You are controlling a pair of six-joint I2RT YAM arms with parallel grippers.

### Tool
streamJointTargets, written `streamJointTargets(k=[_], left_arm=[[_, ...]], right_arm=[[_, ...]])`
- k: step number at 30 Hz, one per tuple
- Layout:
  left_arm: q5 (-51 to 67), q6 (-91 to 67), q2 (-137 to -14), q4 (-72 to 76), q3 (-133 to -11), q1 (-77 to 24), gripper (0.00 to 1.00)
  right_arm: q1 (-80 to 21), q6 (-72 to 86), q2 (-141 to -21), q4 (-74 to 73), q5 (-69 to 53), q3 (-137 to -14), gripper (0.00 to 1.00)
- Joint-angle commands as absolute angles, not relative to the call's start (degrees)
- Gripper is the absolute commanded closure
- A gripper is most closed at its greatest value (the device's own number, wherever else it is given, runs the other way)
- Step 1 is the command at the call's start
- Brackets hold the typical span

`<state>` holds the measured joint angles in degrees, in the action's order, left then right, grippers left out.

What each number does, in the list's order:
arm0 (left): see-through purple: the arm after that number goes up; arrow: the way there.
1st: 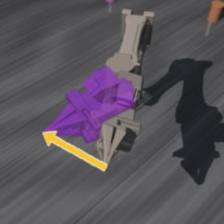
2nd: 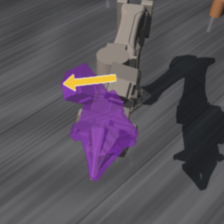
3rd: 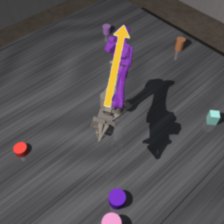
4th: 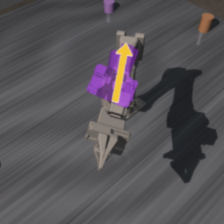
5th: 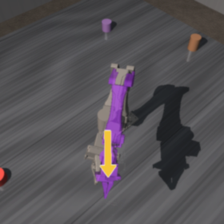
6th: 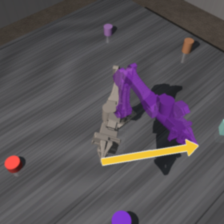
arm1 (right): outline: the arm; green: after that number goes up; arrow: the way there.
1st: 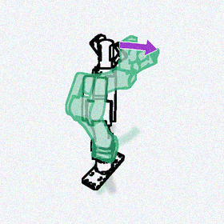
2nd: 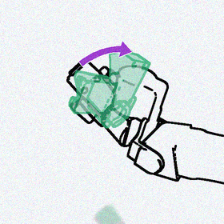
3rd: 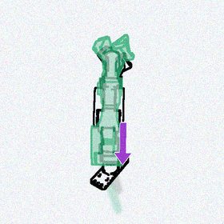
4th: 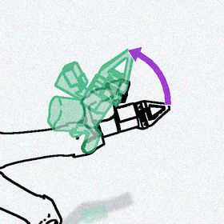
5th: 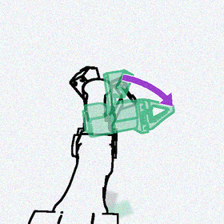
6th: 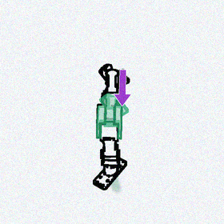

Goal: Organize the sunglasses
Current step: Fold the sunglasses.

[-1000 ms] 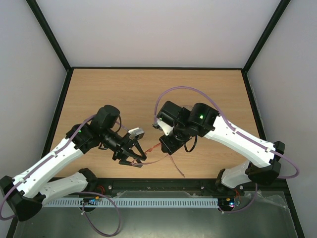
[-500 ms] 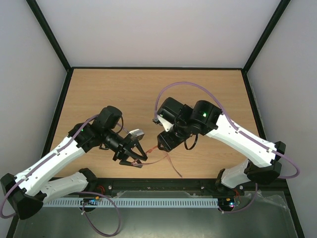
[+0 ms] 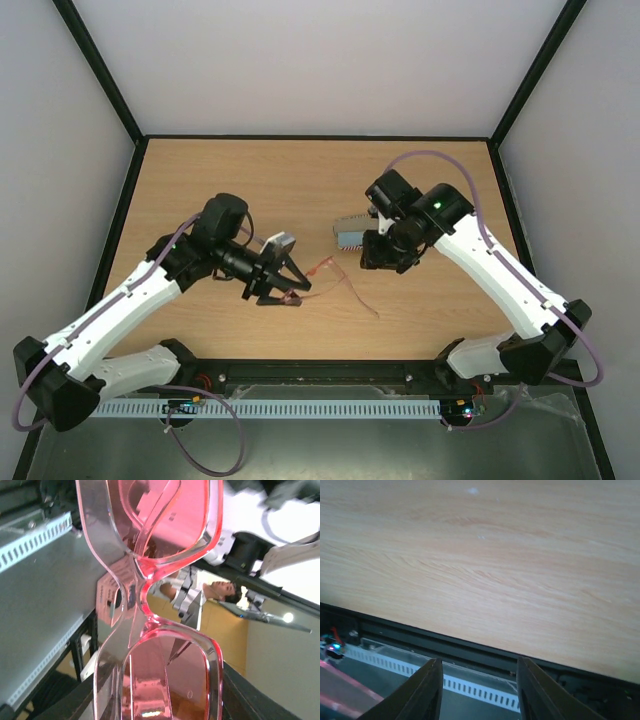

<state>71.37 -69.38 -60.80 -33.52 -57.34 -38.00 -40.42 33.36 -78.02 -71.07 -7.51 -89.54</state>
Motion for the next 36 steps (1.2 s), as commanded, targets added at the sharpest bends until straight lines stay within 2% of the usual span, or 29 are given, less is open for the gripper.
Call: streamJointTargets(k=[1,7,24,28,33,36], left_arm=[[68.54,-76.68,-62.98,-20.63,-59.89,-36.52,0.71],[65.0,-80.2,-67.4,-11.31,-62.26,-36.12,0.71],[62.17,-82.28,-71.32,-4.15,-62.89,-36.65,0.73],[62.46,-81.09,-70.99,-5.97,-62.89,-36.57,0.73],[61.93,-79.74,-70.23,-8.19,-62.78,-36.48,0.73],[61.75,-78.59,-70.22,-9.53,-62.74,-36.27,0.73]], right_arm=[[-40.12,36.13,-75.76,-72.82,-7.78,-84.05,0.59],[-40.05,37.54,-75.68,-70.91,-7.66,-83.69,0.59],[-40.21,37.83,-81.71,-69.78,-12.41,-93.16,0.63],[-39.89,37.45,-80.25,-73.81,-6.12,-94.27,0.56],[-37.44,41.42,-74.69,-73.34,-10.87,-88.46,0.52],[-37.44,42.27,-73.66,-73.59,-12.25,-89.51,0.52]])
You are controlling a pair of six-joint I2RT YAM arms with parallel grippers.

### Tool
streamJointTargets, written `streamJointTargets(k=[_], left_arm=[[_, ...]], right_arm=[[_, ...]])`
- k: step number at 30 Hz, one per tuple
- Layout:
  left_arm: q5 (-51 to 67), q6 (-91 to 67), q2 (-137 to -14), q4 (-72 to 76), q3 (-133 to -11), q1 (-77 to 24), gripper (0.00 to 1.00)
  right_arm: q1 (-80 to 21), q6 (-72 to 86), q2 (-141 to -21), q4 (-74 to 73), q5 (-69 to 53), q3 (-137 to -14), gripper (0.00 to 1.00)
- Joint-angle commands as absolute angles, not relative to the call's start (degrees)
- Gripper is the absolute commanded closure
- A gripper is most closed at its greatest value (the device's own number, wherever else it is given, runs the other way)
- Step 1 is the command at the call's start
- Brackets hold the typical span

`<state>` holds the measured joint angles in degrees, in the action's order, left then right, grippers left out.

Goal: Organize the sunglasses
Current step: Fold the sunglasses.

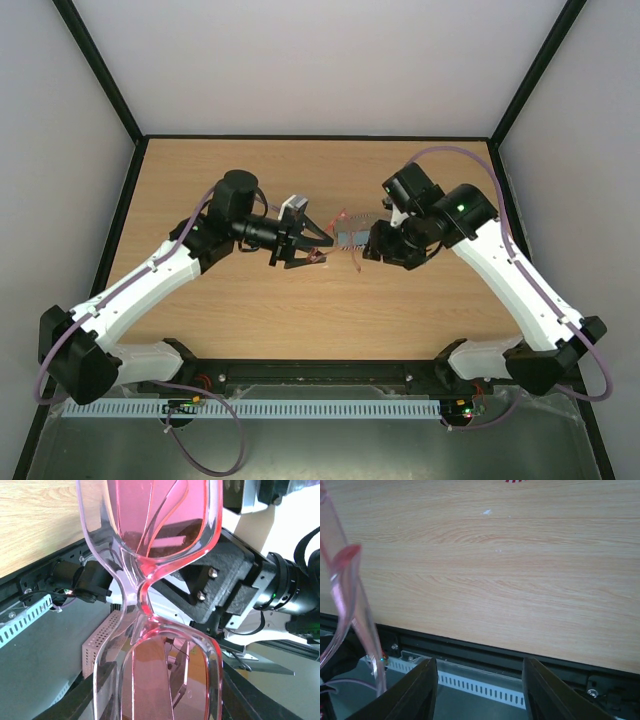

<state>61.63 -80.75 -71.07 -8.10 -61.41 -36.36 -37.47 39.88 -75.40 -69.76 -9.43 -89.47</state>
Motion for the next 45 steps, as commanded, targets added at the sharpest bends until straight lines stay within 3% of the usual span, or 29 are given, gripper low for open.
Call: streamJointTargets(k=[1,8,14,26,45], left_arm=[[61.51,-77.84,-70.22,-10.38,-62.87,-36.01,0.74],[59.26,-71.25,-73.59,-15.19,-65.86,-33.73,0.75],[57.93,-67.42,-78.07,-17.96,-70.13,-33.68,0.75],[58.43,-64.4,-77.14,-22.39,-72.36,-33.93,0.75],[61.46,-63.28,-73.43,-25.7,-71.46,-34.47,0.75]], right_arm=[[-37.43,42.44,-73.36,-73.62,-13.51,-90.15,0.52],[-37.57,40.88,-72.12,-71.84,-28.64,-89.39,0.5],[-37.97,39.37,-72.7,-71.45,-34.8,-89.8,0.5],[-37.65,44.53,-78.43,-70.36,-23.6,-91.53,0.49],[-36.65,41.85,-85.61,-69.77,-15.34,-97.3,0.47]])
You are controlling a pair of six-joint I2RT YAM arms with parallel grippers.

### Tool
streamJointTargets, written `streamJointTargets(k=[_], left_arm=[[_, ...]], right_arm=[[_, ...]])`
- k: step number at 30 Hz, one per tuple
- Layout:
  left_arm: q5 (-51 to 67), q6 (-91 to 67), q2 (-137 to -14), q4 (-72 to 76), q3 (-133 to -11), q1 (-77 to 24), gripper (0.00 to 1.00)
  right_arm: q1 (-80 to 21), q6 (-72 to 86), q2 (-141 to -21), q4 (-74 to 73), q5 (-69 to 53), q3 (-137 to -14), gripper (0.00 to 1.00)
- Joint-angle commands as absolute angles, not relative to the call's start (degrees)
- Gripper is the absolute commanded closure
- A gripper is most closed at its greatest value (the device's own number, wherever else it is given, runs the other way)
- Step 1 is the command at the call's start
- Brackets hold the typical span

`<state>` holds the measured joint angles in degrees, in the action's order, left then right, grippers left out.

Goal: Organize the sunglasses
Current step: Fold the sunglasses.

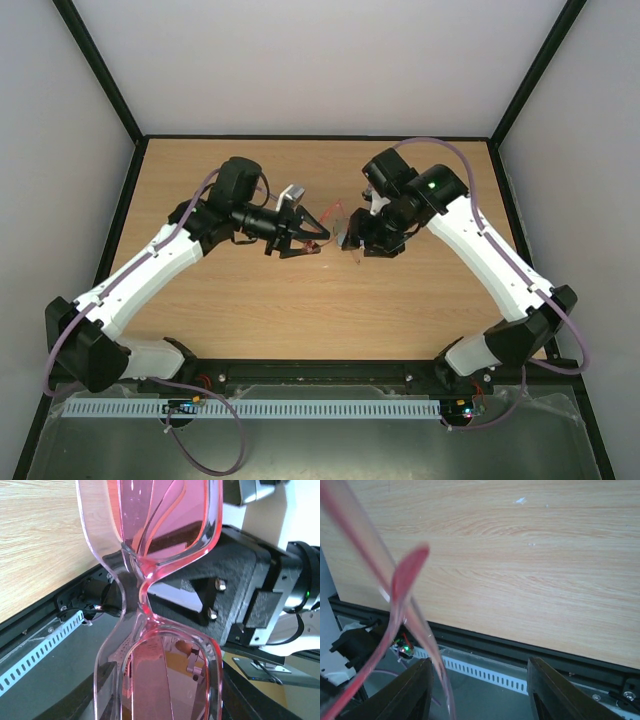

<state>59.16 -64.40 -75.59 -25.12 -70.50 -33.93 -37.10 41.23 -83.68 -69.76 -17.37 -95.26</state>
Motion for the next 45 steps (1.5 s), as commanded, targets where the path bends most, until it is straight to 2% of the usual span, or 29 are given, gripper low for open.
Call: streamJointTargets(k=[1,15,24,29,33,36,45], left_arm=[[61.43,-63.44,-73.29,-25.7,-71.41,-34.74,0.75],[59.62,-67.32,-72.61,-20.37,-68.77,-39.22,0.75],[58.76,-67.41,-73.04,-19.65,-69.03,-36.35,0.75],[60.22,-67.06,-74.08,-19.6,-70.65,-36.17,0.76],[60.77,-67.14,-73.95,-19.76,-70.7,-35.97,0.76],[61.37,-69.13,-73.25,-17.79,-70.73,-35.97,0.75],[63.72,-78.46,-70.64,-8.41,-70.29,-36.1,0.74]], right_arm=[[-36.65,42.24,-86.16,-68.89,-15.38,-97.69,0.47],[-36.65,43.19,-95.16,-68.34,-16.04,-110.6,0.47],[-36.65,44.23,-87.53,-73.08,-16.46,-109.36,0.46],[-35.75,45.09,-82.86,-71.0,-13.63,-101.86,0.45],[-32.51,46.04,-79.19,-62.91,-17.52,-89.46,0.45],[-31.63,46.2,-79.38,-57.26,-22.1,-84.77,0.44],[-31.55,47.21,-85.45,-46.87,-27.53,-86.23,0.44]])
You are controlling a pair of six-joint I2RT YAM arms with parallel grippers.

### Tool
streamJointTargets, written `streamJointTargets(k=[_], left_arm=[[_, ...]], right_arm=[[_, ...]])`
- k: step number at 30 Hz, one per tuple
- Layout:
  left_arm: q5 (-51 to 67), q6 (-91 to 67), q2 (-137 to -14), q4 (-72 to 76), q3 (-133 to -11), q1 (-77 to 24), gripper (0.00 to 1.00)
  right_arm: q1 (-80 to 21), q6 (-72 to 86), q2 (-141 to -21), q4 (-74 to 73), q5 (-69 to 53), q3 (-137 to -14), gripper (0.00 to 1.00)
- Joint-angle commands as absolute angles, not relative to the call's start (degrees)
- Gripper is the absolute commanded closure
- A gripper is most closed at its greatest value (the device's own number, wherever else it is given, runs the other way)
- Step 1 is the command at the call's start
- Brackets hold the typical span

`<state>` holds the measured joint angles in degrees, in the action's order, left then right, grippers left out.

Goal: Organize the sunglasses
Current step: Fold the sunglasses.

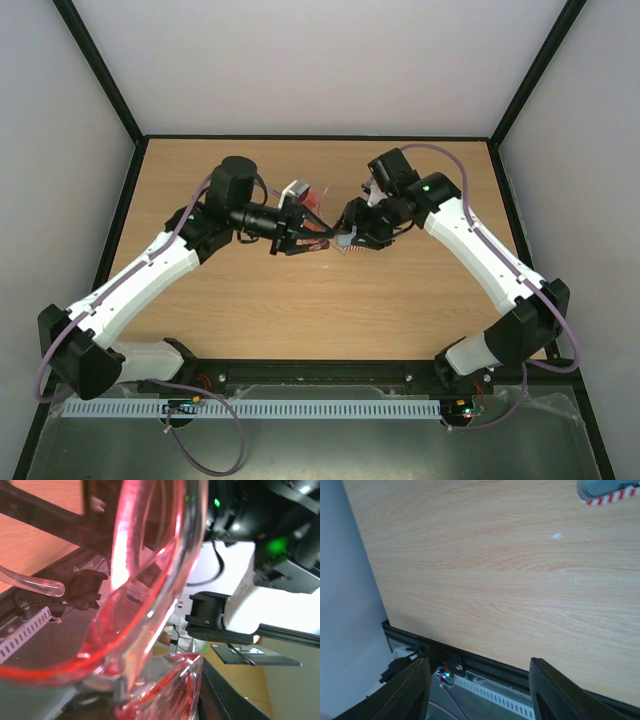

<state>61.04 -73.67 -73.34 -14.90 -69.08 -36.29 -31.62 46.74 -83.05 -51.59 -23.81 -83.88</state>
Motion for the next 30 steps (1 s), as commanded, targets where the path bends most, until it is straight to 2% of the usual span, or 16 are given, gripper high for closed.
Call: streamJointTargets(k=[1,7,11,16,21,27,30], left_arm=[[63.96,-79.33,-70.4,-7.26,-69.97,-36.11,0.74],[64.74,-88.78,-68.5,5.98,-64.88,-36.23,0.74],[64.94,-90.06,-68.29,7.62,-63.79,-36.44,0.73],[65.25,-91.98,-68.35,9.91,-63.66,-36.5,0.73],[65.47,-97.71,-67.69,16.85,-63.25,-36.47,0.73],[63.3,-114.08,-66.21,37.99,-59.0,-36.4,0.72],[62.23,-118.46,-66.01,43.13,-58.25,-36.6,0.72]], right_arm=[[-31.55,47.39,-85.93,-45.75,-28.62,-86.68,0.44],[-31.64,50.81,-86.41,-38.79,-36.38,-88.41,0.48],[-31.96,53.52,-84.54,-33.21,-40.08,-88.72,0.48],[-31.99,54.26,-81.69,-31.92,-40.79,-87.75,0.48],[-30.21,55.58,-74.94,-36.0,-37.04,-79.18,0.49],[-29.26,68.05,-61.86,-16.72,-40.76,-69.12,0.5],[-29.22,74.09,-58.9,-6.07,-41.76,-65.33,0.47]])
